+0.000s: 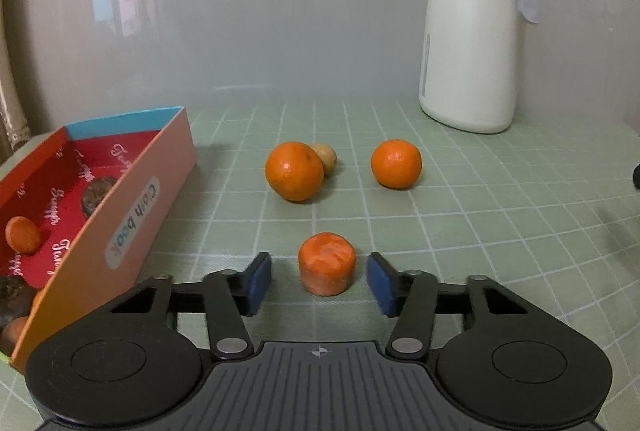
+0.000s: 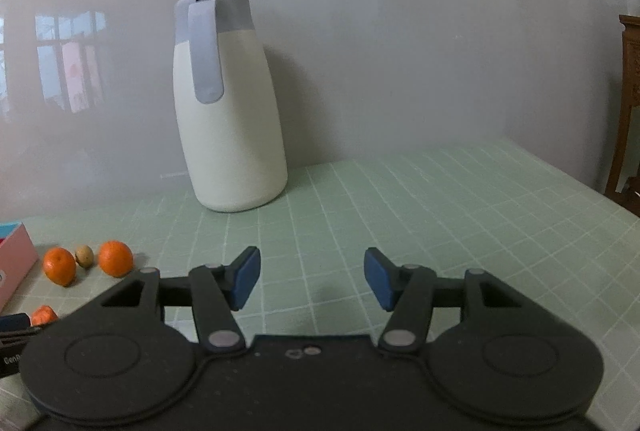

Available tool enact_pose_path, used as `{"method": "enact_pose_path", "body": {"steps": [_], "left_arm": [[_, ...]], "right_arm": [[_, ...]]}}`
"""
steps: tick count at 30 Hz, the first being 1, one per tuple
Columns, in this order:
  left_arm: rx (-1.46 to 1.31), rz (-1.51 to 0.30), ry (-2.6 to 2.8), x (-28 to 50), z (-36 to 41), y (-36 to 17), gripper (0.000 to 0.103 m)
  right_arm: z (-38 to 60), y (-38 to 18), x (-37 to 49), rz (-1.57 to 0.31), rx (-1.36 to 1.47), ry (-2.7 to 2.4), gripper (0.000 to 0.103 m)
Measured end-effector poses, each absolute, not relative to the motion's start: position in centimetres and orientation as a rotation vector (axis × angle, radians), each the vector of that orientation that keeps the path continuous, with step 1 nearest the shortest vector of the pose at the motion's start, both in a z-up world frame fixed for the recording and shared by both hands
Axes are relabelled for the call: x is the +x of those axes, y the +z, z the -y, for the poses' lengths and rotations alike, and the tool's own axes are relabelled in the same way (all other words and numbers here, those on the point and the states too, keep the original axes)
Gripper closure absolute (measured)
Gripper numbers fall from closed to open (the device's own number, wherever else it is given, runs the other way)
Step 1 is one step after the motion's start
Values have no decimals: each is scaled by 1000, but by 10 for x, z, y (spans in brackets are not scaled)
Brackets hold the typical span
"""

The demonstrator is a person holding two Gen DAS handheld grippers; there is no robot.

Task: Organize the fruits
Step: 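Reach the left gripper to the orange-brown cylinder piece and grasp it, then carry the orange-brown piece with the left gripper into the red box and release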

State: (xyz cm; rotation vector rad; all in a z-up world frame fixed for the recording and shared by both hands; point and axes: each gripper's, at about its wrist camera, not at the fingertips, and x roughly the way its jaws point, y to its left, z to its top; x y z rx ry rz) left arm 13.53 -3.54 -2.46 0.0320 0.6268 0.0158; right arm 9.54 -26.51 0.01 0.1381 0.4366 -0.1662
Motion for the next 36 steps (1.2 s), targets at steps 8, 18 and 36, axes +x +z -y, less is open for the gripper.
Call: {"method": "enact_pose_path", "body": {"steps": [8,18,36], "left_arm": [[4,-607,-26,131,41,-23,73],[6,-533,-12,103,22,6,73],[-27,-488,112,77,-58,20,72]], "right_arm": [[262,-4,103,-454,125,-161,45],[239,1,105,-452,119,-115,45],[198,7,102,-448,102,-63,45]]}}
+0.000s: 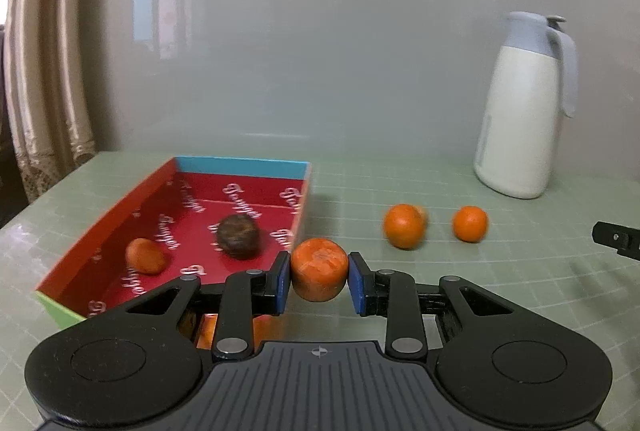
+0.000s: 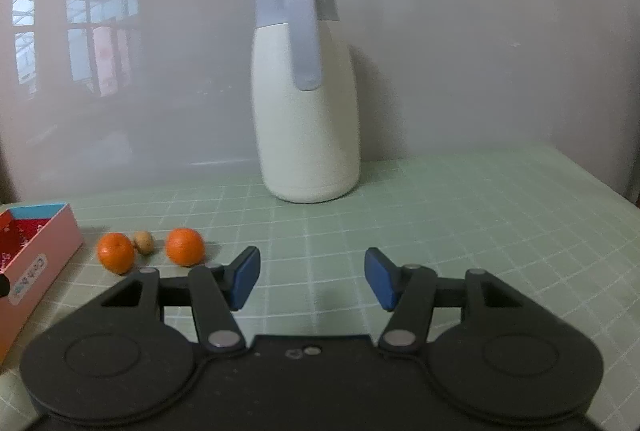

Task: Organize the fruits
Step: 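Carry the orange-brown piece with the left gripper into the red box and release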

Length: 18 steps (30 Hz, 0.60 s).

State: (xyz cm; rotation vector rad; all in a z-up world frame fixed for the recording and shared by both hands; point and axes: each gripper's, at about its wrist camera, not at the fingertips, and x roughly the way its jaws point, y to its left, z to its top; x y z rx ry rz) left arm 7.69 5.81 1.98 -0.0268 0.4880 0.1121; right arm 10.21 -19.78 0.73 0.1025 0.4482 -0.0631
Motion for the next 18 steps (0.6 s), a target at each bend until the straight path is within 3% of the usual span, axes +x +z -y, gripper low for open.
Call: {"method": "enact_pose_path", "body": {"steps": [18], "left_arm": [[-81,-473,218,72,-114,14,72]], "right_arm": [[157,8,105,-450,58,-10,45]]}}
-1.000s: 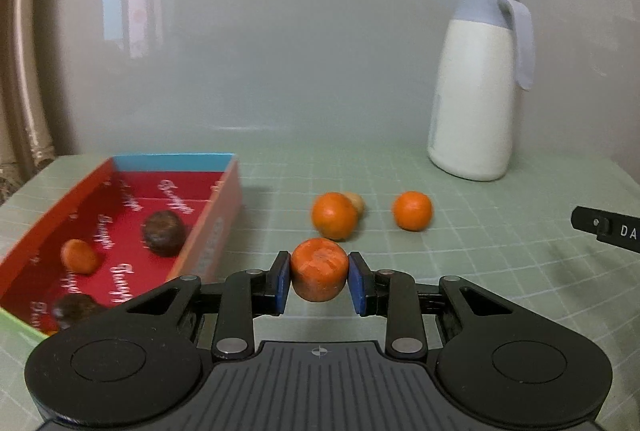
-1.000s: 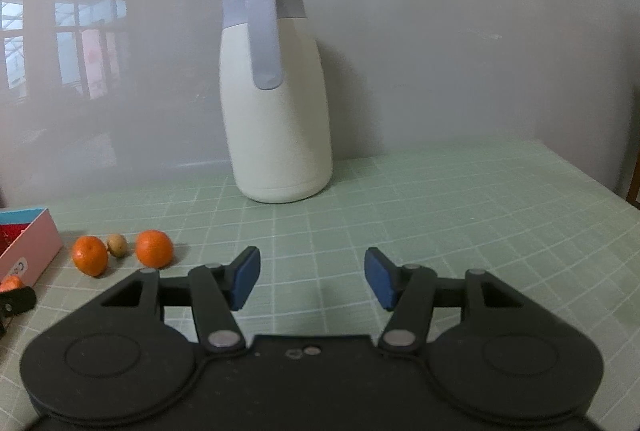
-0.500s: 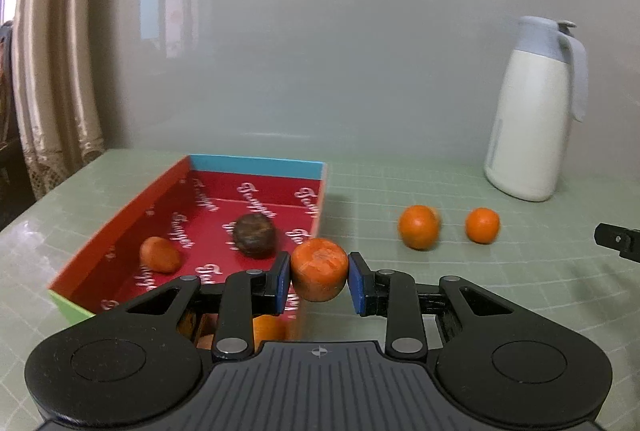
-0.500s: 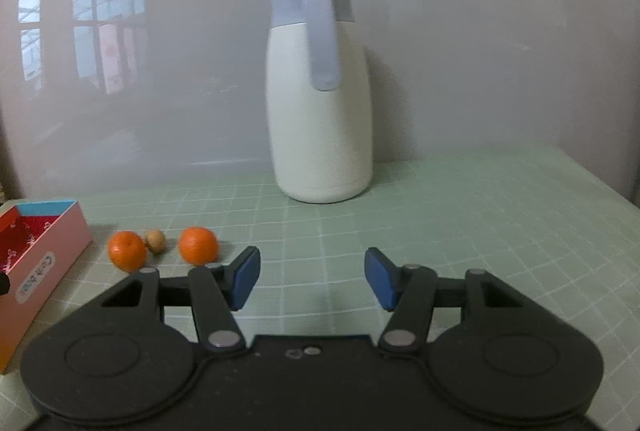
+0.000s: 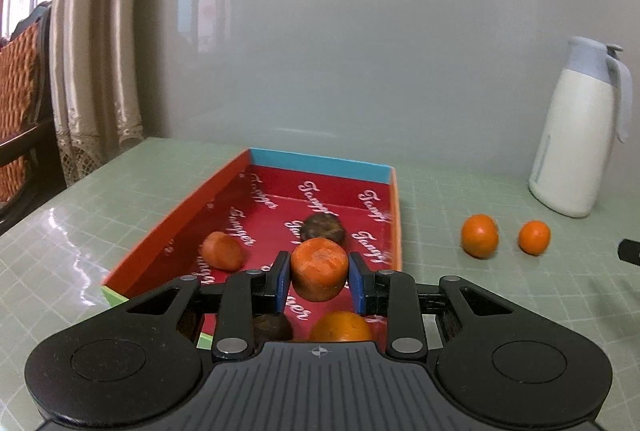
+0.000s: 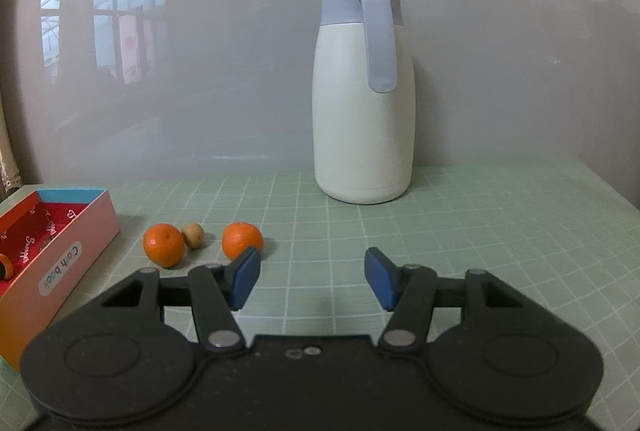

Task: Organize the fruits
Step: 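Carry the orange-brown piece with the left gripper into the red box and release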

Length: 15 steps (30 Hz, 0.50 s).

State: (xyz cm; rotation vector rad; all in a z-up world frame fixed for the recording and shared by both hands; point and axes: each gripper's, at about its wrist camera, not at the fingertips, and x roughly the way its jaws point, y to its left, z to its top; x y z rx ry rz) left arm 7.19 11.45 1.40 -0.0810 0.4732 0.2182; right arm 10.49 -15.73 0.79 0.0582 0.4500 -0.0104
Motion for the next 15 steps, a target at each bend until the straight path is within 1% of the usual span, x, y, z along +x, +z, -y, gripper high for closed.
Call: {"method": "enact_pose_path", "body": {"steps": [14,15], "left_arm": [[-66,-453,247,73,-110,12,71],[-64,-452,252,73,-109,12,53]], "right_arm": [[162,10,102,-446,55,-13,45],[163,10,102,-443,55,-13,42]]}}
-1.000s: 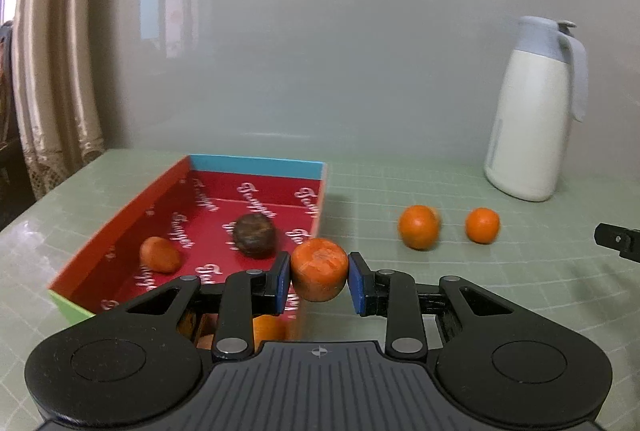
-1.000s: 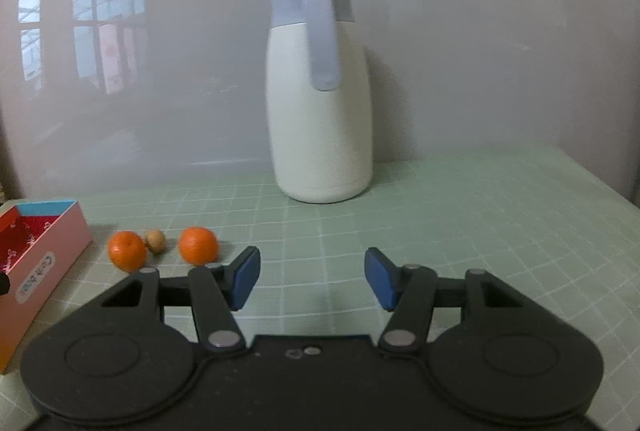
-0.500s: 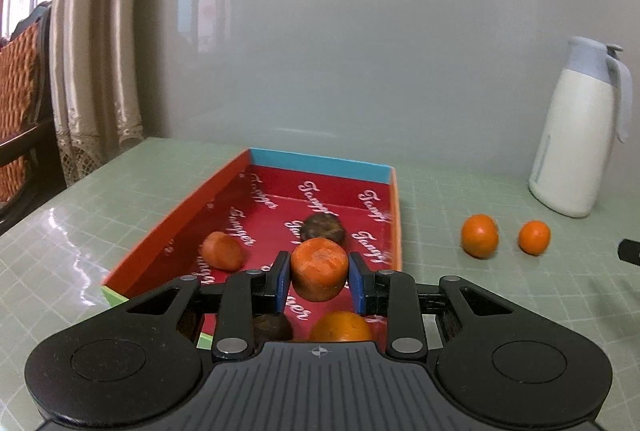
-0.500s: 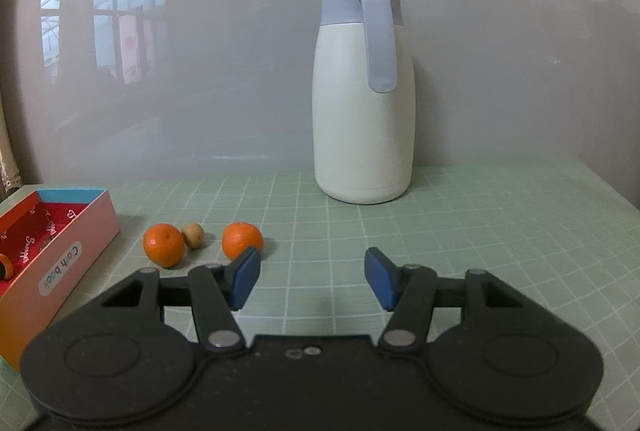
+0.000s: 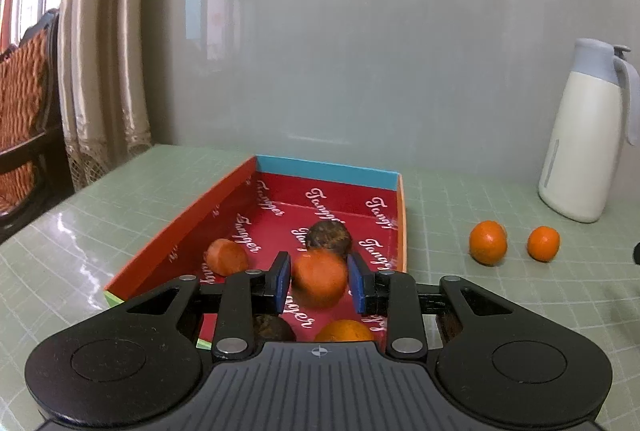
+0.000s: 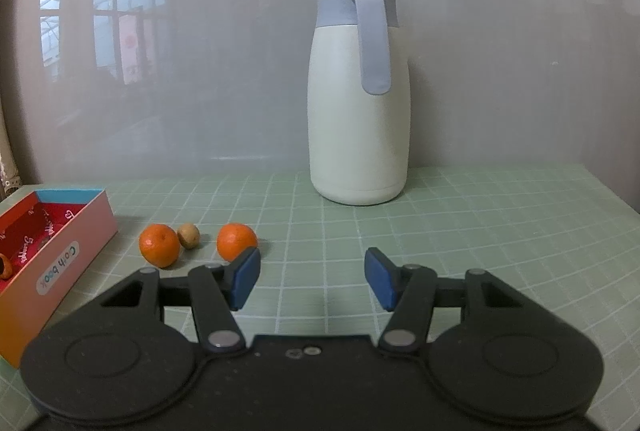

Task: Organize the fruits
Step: 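Carry the orange-brown piece with the left gripper into the red box and release, then move the open right gripper toward the mandarin beside the tan nut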

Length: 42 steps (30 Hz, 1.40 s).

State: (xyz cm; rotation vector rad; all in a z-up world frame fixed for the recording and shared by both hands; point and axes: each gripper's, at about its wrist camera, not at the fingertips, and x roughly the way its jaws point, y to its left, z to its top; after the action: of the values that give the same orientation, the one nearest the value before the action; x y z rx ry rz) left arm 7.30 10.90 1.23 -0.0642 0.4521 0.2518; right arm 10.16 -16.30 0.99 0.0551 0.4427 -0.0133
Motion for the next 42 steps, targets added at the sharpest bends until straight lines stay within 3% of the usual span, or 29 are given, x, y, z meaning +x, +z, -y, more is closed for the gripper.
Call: {"method": "enact_pose_path", "body": {"steps": [1,3,27,42], "left_arm": [[-65,-440,260,72,-108,13,20],[-44,-396,284,66,-104,16,11],[-47,-394,310,61,-123,19,11],[-119,-367,499,42,-198,14,11]], "right_arm": [[164,10,101,-438,55,-15,41],[165,11,101,-438,56,-16,40],[136,8,110,-438,11,42,40],[111,-8,148,-473,-12,73,42]]}}
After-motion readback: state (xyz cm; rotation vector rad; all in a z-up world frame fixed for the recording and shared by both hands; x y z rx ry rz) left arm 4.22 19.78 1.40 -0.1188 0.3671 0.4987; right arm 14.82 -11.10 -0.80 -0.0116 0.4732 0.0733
